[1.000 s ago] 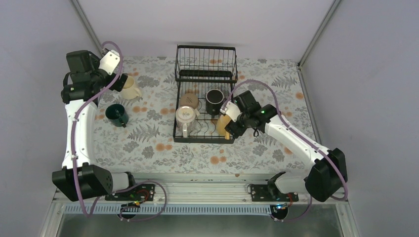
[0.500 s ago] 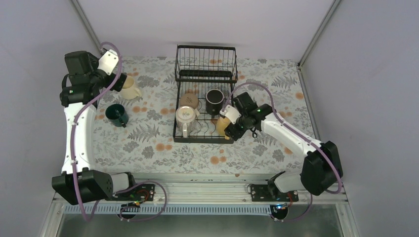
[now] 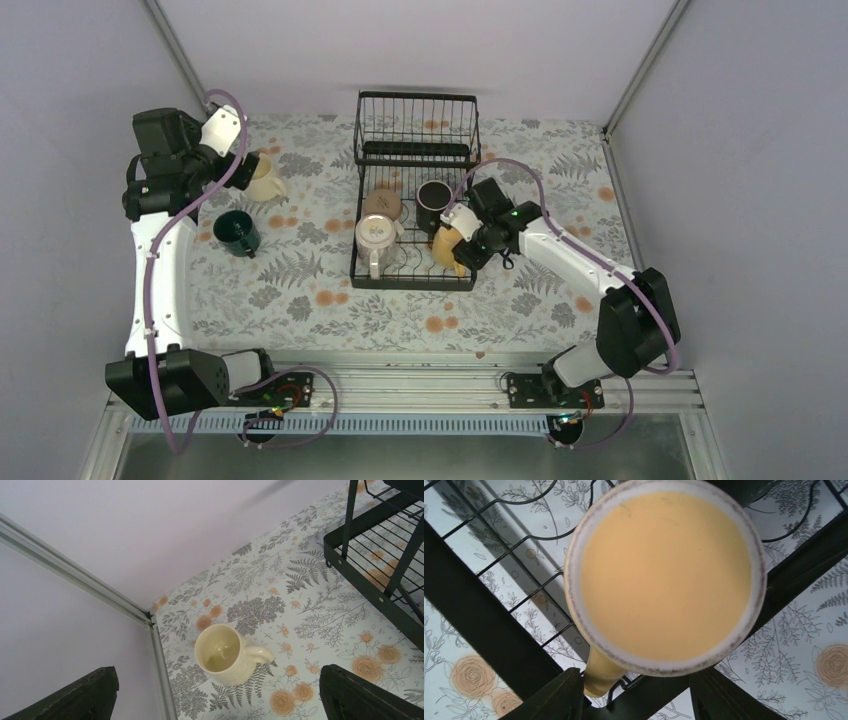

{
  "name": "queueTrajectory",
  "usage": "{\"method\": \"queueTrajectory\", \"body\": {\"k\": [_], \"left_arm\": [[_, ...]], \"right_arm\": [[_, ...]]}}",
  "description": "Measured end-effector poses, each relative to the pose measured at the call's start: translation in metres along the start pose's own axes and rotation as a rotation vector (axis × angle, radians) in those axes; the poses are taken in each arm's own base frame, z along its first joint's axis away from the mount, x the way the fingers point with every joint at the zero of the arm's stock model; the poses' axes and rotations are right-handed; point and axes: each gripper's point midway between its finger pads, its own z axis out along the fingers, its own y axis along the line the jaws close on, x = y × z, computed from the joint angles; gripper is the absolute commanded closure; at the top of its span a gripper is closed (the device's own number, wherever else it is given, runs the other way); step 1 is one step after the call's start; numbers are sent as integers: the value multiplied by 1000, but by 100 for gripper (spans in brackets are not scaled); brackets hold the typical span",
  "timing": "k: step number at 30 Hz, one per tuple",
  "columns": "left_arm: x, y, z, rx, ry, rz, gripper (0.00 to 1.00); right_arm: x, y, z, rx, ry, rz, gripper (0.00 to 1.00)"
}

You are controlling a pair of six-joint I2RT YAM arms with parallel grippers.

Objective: Unload the cups from the dish rack

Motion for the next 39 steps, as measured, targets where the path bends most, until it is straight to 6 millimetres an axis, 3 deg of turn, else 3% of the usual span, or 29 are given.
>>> {"method": "queueTrajectory", "body": {"k": [8, 16, 21, 31, 35, 39], "left_arm": [[0, -6, 0, 26, -11, -22, 0], [-1, -8, 0, 39, -18, -27, 0], [-1, -9, 0, 41, -19, -27, 0], [-3, -13, 0, 58, -28, -44, 0], [-10, -26, -1, 89, -40, -31, 0], [-25, -58, -7, 153, -86, 6, 0]], "right_arm": [[-3, -11, 0, 63, -7, -11, 58], [-2, -14, 10, 68, 15, -14, 59], [0, -14, 14, 64, 26, -15, 73], [-5, -13, 15, 55, 6, -18, 88], [-5, -8, 13, 32, 9, -20, 94], [-9, -2, 1, -7, 17, -23, 96]]}}
